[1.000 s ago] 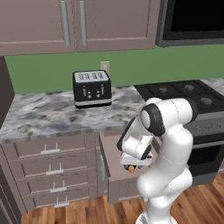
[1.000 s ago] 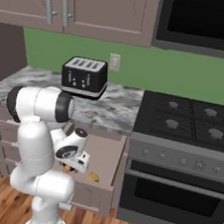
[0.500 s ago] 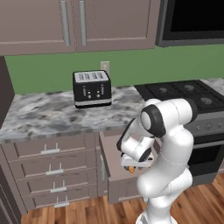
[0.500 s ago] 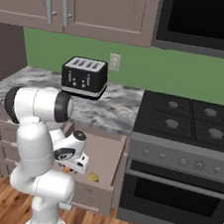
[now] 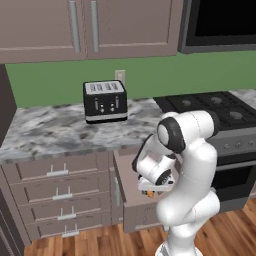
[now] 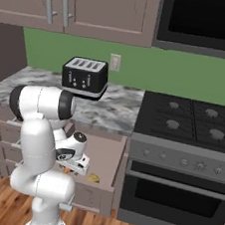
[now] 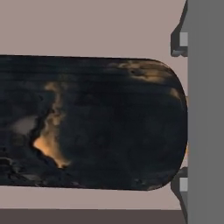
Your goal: Restock the sink supplies by placing the sponge and soap dispenser on the counter and next to the sink. Make sure the soap dispenser is upright.
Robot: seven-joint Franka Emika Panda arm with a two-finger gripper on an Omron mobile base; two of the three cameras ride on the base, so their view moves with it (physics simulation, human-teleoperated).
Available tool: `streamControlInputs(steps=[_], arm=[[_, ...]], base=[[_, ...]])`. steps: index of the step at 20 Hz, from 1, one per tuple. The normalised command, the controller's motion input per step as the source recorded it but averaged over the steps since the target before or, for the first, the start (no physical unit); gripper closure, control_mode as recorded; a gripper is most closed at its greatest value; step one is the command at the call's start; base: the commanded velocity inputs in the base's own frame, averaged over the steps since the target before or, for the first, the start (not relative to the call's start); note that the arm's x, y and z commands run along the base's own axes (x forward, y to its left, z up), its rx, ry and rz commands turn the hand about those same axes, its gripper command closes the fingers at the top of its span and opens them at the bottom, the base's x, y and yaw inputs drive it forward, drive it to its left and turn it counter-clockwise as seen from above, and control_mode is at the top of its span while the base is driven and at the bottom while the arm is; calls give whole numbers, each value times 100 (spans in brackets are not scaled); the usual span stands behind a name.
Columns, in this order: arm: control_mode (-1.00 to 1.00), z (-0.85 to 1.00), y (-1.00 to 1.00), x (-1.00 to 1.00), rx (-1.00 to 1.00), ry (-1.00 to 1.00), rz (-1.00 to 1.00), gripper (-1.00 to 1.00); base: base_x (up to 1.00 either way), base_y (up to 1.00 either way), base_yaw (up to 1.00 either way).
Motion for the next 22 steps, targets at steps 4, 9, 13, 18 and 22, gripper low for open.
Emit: streamControlInputs(steps=[4, 9, 13, 18, 22], arm=[[-100, -14, 6, 9, 0, 0, 0, -100], [-100, -16, 8, 4, 0, 0, 0, 100], [-100, -9, 2, 0, 0, 0, 0, 100], [-100, 0, 0, 2, 0, 0, 0, 100], [-100, 18, -5, 1, 1, -5, 0, 100]], base=[[0, 0, 0], [0, 0, 0], [0, 0, 0], [0, 0, 0], [0, 0, 0]])
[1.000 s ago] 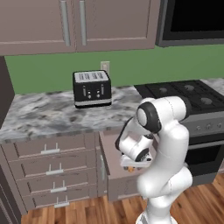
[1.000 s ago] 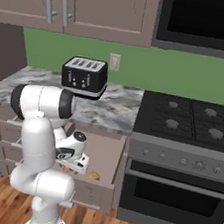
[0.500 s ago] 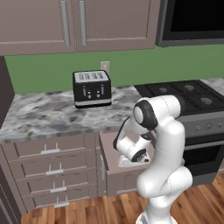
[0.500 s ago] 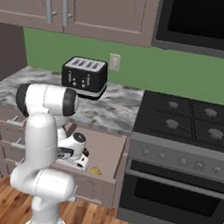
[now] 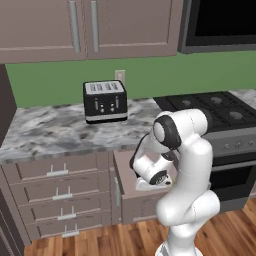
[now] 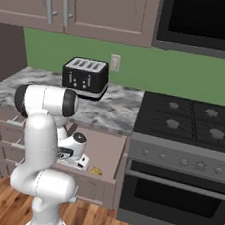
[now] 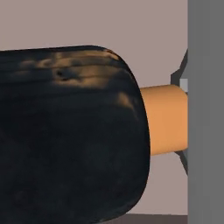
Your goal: Restock the sink supplies by placing the sponge and soap dispenser on the counter and next to the sink. Make sure the soap dispenser is upright.
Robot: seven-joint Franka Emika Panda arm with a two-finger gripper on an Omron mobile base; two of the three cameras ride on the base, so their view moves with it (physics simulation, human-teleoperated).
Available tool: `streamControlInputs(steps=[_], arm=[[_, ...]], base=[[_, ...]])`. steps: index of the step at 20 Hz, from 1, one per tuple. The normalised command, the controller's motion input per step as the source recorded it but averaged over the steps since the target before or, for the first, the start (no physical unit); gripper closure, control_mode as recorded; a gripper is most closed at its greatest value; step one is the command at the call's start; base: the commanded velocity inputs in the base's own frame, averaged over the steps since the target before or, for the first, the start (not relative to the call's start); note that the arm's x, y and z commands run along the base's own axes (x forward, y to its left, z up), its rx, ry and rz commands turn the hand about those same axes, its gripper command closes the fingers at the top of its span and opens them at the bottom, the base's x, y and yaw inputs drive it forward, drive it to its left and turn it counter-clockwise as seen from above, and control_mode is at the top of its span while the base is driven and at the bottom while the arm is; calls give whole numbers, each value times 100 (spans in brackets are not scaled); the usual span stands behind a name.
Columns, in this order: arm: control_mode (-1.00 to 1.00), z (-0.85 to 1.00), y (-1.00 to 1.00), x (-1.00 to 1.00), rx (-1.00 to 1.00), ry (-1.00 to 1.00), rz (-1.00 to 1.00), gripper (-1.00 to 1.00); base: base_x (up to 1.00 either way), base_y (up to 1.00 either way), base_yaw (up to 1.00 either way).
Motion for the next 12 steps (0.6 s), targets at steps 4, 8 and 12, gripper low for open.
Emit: streamControlInputs(steps=[4, 8, 12], arm=[[-100, 73, -22, 0, 0, -13, 0, 100], [-100, 58, -20, 0, 0, -9, 0, 100], [-100, 53, -9, 0, 0, -1, 0, 100]], base=[[0, 0, 0], [0, 0, 0], [0, 0, 0]])
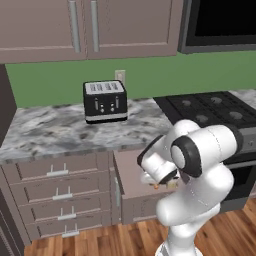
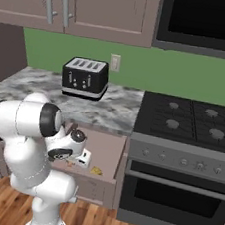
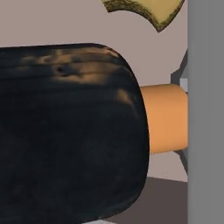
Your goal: Restock the sink supplies by placing the sponge and soap dispenser on the counter and next to the sink. Make sure the soap dispenser is upright.
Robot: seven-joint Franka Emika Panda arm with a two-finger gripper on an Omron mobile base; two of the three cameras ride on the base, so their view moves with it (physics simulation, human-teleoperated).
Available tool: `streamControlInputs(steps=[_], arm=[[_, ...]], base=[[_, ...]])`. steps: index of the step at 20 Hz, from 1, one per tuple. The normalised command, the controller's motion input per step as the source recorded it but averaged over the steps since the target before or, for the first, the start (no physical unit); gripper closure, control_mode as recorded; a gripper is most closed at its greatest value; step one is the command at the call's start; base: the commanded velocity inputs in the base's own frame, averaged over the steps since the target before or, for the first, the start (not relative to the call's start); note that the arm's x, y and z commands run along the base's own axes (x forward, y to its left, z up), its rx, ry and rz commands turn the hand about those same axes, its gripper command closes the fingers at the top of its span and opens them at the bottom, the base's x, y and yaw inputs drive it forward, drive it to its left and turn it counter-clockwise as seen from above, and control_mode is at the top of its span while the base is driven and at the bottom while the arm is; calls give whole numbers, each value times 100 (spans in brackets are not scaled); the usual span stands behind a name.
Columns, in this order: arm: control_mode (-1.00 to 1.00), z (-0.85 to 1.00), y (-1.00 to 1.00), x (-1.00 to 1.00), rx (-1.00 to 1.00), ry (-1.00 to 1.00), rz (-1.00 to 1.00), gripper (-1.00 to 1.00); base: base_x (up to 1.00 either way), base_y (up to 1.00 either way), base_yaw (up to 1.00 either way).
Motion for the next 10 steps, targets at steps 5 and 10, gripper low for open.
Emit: streamControlInputs(steps=[5, 10], arm=[[-100, 93, -18, 0, 0, 0, 0, 100], [-100, 94, -23, -8, 0, 0, 0, 100]], base=[[0, 0, 0], [0, 0, 0]])
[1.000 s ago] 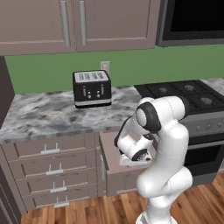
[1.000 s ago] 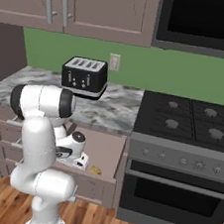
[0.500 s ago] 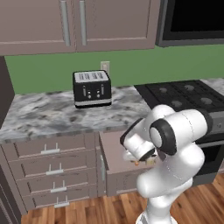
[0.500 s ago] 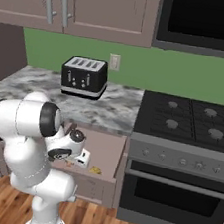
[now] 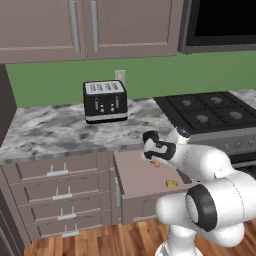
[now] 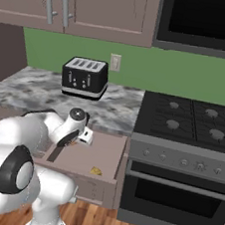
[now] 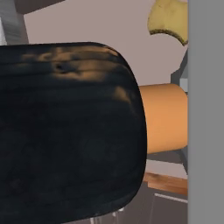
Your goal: Restock the sink supplies by placing the sponge and soap dispenser on the counter and next to the sink. Make sure the soap dispenser is upright.
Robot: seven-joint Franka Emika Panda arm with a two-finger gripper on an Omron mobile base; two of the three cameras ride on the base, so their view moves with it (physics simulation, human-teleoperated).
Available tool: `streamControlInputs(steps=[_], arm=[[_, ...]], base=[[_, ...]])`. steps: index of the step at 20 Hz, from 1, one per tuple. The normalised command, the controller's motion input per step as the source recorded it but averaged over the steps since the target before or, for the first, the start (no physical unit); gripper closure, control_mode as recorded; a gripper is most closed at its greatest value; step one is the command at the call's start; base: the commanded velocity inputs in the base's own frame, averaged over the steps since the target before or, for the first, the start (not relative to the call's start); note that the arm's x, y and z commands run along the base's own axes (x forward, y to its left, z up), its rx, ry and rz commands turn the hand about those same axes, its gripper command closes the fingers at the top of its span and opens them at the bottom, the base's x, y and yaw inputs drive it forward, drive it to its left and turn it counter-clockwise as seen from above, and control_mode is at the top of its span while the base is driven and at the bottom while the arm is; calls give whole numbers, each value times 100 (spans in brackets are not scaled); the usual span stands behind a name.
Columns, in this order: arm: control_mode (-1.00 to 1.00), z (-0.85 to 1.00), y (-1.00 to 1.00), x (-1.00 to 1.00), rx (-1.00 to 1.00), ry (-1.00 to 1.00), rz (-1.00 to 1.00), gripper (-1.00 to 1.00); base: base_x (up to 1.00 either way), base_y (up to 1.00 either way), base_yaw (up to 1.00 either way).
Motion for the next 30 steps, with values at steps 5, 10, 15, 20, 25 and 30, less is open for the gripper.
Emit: streamControlInputs(steps=[5, 10, 15, 20, 25, 30], arm=[[-100, 81, -26, -25, 0, 0, 0, 100], [-100, 81, -25, -47, 0, 0, 0, 100], [-100, 82, -9, -43, 0, 0, 0, 100], [-100, 16, -3, -19, 0, 2, 0, 100], [-100, -6, 1, -1, -1, 6, 0, 100], [-100, -12, 5, -5, -3, 3, 0, 100]], base=[[0, 0, 0], [0, 0, 0], [0, 0, 0], [0, 0, 0], [0, 0, 0], [0, 0, 0]])
